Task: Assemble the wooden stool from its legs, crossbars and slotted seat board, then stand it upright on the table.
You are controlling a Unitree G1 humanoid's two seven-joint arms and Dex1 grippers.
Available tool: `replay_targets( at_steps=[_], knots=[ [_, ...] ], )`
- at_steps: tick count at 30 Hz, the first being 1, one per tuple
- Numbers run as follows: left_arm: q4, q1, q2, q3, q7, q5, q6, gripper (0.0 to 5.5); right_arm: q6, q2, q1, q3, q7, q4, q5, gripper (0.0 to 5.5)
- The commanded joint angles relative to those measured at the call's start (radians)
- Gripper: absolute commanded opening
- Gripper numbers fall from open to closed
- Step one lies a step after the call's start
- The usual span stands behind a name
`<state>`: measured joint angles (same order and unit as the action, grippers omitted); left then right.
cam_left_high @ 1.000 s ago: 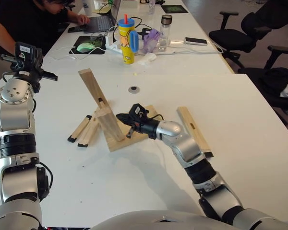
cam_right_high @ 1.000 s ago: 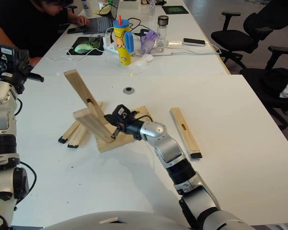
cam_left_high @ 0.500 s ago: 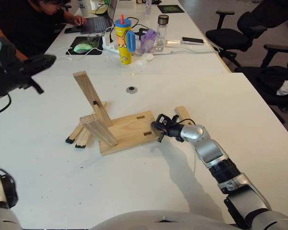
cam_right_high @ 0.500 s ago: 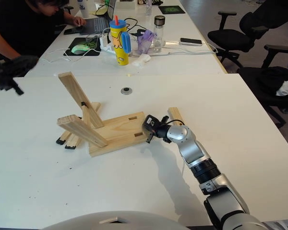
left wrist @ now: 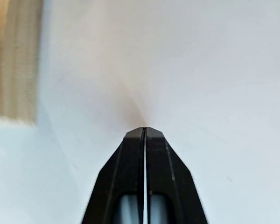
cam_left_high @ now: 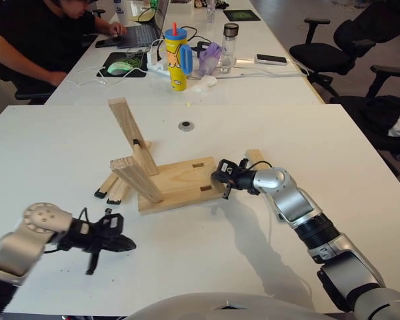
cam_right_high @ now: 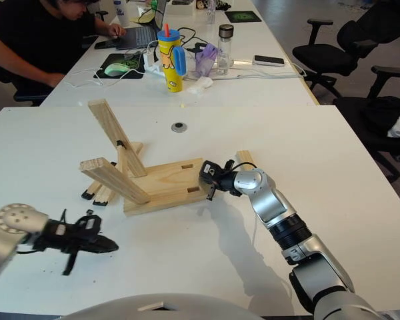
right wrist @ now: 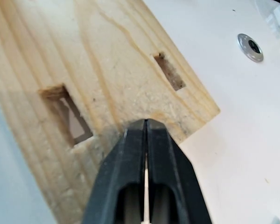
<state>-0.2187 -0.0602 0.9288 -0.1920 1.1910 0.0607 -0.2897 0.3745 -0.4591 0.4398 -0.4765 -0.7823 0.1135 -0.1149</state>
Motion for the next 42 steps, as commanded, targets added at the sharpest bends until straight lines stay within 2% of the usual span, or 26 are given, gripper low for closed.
replay_targets(
  at_steps=[1,7,10,14,19,23,26,28,32,34,38,42],
  knots=[
    [0.011,0.035,-0.071,-0.056,-0.146,-0.111,-0.034,0.04,0.103,-0.065,-0.121,-0.126,-0.137,-0.007,-0.029,0.00],
    [0.073,0.130,-0.194,-0.124,-0.331,-0.235,-0.074,0.04,0.169,-0.112,-0.181,-0.196,-0.203,-0.123,-0.007,0.00],
    [0.147,0.182,-0.281,-0.169,-0.412,-0.285,-0.075,0.04,0.189,-0.081,-0.189,-0.209,-0.182,-0.154,-0.003,0.00],
    [0.263,0.257,-0.402,-0.162,-0.534,-0.305,-0.090,0.04,0.156,-0.013,-0.164,-0.231,-0.121,-0.097,-0.036,0.00],
    [0.445,0.410,-0.504,-0.186,-0.591,-0.335,-0.069,0.04,0.166,0.038,-0.154,-0.216,-0.078,-0.066,-0.035,0.00],
    [0.430,0.405,-0.483,-0.177,-0.572,-0.336,-0.088,0.04,0.149,0.039,-0.145,-0.213,-0.074,-0.051,-0.040,0.00],
    [0.395,0.377,-0.451,-0.156,-0.566,-0.335,-0.099,0.04,0.100,0.067,-0.142,-0.163,-0.031,-0.053,-0.021,0.00],
    [0.349,0.353,-0.445,-0.127,-0.571,-0.319,-0.113,0.04,-0.003,0.080,-0.129,-0.124,0.018,-0.063,-0.022,0.00],
    [0.194,0.319,-0.506,-0.026,-0.533,-0.167,-0.231,0.04,-0.244,0.105,-0.085,-0.024,0.155,-0.058,-0.040,0.00],
    [0.151,0.346,-0.512,0.010,-0.542,-0.132,-0.266,0.04,-0.292,0.104,-0.069,-0.001,0.183,-0.067,-0.056,0.00],
    [0.081,0.416,-0.491,0.116,-0.548,-0.053,-0.327,0.04,-0.281,0.085,-0.085,0.030,0.145,-0.107,-0.032,0.00],
    [0.107,0.449,-0.377,0.247,-0.557,-0.036,-0.335,0.57,-0.118,0.181,-0.141,0.195,0.171,-0.172,0.190,0.58]
  ],
)
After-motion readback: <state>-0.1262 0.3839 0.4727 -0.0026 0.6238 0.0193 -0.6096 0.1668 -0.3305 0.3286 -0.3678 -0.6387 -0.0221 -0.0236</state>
